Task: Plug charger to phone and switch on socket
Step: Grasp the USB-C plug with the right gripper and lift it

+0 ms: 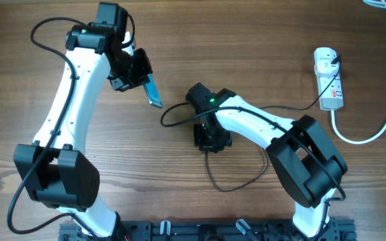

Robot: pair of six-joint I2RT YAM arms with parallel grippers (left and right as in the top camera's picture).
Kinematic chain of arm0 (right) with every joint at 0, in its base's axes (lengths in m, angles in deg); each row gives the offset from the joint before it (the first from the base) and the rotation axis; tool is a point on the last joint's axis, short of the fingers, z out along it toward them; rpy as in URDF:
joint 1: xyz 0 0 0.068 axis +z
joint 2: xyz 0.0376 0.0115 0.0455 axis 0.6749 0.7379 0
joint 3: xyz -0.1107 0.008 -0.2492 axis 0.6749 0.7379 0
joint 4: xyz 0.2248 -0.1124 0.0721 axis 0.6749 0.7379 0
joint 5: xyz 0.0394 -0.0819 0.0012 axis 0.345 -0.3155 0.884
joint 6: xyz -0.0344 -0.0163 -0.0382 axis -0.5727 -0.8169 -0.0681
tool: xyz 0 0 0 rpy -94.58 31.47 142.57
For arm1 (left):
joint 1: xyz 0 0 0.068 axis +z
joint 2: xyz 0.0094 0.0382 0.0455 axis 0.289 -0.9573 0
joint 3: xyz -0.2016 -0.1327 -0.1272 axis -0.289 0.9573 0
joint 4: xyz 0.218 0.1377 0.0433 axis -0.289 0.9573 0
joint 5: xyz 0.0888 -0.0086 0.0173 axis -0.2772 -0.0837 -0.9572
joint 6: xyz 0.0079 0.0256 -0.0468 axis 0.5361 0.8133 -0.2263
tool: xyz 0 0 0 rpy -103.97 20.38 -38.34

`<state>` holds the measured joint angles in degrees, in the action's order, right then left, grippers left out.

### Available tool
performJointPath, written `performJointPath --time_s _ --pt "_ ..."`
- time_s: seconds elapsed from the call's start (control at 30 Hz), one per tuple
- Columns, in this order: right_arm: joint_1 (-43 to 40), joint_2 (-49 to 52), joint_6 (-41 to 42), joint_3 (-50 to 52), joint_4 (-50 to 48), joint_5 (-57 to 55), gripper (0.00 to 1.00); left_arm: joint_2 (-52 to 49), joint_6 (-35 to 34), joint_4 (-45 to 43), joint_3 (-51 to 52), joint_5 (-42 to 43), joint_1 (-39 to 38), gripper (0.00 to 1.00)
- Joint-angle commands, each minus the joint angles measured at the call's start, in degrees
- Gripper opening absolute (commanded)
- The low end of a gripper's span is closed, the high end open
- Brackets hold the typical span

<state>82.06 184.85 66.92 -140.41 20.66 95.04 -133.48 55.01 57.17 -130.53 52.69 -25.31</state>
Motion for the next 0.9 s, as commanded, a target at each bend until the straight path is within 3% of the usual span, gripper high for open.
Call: performJointPath --time_s 0.0,0.2,0.43,0.53,0.63,0.73,0.87 --pt "0.8 0.8 0.2 1.3 0.1 -4.3 0.18 0.6 0.7 -0.2 -0.4 -0.1 -0.1 0.04" --pt "3.1 0.8 1.8 1.3 -0.6 -7.9 0.16 0.6 1.6 -0.2 -0.4 -0.1 -0.1 0.04" --pt "3.2 0.8 1.9 1.3 -0.6 -7.3 0.06 0.6 1.6 -0.2 -0.4 -0.1 -0.1 0.04" --pt "2.2 0.5 -2.8 -0.1 -0.8 -3.8 0.04 0.6 2.1 -0.4 -0.4 0.1 -0.1 0.04" --pt "-1.4 -3.0 -8.5 -3.1 -0.9 4.4 0.04 0.6 11.4 -2.1 -0.4 9.8 -0.1 0.04" --pt "-6.6 -11.5 -18.0 -3.3 -2.8 23.3 0.04 0.6 17.6 -5.1 -0.4 22.2 -0.1 0.04" --pt "-8.0 -21.7 -19.1 -3.3 -3.2 27.2 0.04 0.6 21.8 -8.5 -0.4 36.9 -0.1 0.04"
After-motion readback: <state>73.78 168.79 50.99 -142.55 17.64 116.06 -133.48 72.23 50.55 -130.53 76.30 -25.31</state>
